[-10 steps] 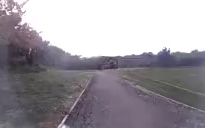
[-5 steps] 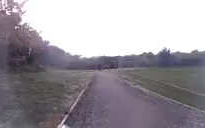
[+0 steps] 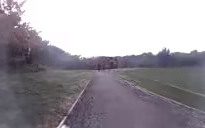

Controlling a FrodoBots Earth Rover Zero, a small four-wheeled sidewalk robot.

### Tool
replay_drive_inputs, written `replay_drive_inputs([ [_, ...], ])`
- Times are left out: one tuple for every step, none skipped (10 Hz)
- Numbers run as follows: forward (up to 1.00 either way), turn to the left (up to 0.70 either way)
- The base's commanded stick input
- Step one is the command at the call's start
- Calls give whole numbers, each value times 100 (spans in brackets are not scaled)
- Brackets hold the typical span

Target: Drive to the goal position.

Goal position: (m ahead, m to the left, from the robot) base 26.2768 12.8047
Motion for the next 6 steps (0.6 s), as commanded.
replay_drive_inputs([
  [45, 16],
  [45, 25],
  [45, 10],
  [45, 3],
  [45, 0],
  [45, 0],
])
